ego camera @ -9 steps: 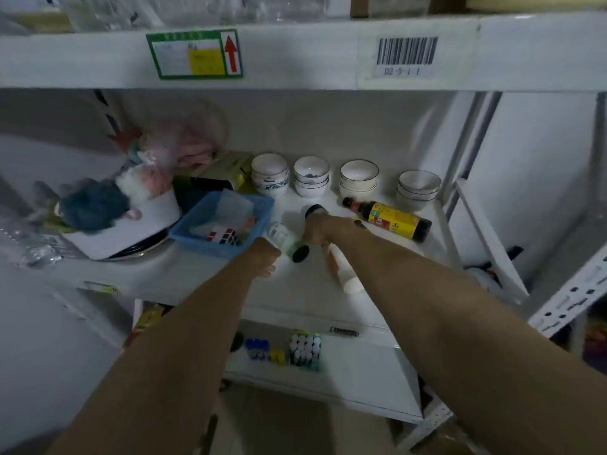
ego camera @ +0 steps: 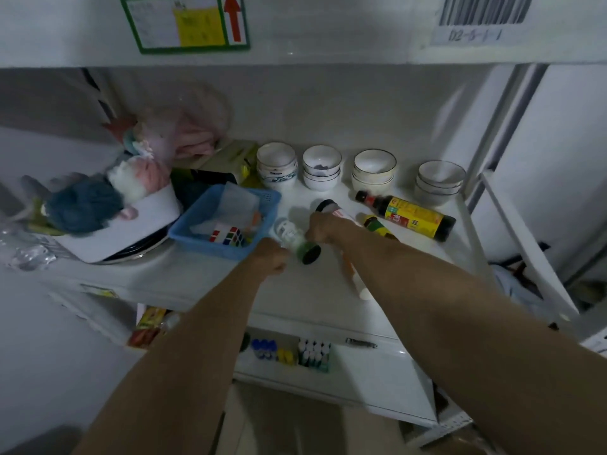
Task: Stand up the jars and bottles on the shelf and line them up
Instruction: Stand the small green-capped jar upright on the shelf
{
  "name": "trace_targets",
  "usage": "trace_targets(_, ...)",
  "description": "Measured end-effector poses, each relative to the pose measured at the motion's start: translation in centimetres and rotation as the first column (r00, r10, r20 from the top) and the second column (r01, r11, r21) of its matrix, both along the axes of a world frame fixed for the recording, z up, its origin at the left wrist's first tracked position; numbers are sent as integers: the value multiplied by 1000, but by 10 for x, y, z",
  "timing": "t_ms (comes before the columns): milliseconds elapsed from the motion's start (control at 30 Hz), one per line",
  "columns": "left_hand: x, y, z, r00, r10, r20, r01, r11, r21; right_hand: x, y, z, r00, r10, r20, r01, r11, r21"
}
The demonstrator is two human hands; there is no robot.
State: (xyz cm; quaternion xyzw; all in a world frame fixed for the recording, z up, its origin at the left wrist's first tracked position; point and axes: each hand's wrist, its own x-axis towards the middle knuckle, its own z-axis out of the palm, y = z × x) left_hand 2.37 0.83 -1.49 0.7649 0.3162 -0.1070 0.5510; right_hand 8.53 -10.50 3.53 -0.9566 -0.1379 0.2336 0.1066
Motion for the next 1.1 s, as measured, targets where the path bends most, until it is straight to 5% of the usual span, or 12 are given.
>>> trace_targets(133, 21, -3, -16, 998, 61, 19, -60, 997, -44, 14, 13, -19, 999, 45, -18, -45, 999, 8)
trace_targets(533, 35, -2, -29, 990, 126, 69, -126, 992, -11, 37, 22, -44, 954, -189, -232, 244, 941, 235)
trace_targets(700, 34, -1, -35, 988, 123, 98, -119, 992, -51, 37, 11, -42, 855, -280, -437, 428, 856, 288)
trace_targets(933, 26, -4, -25, 987, 114, 117, -112, 993, -24, 30, 2, -33, 894, -165, -416, 302, 908, 290)
trace_targets(1100, 22, -1, -7, 962, 76, 261, -57, 995, -81, 23, 4, -14, 932, -108, -345, 239, 901, 363)
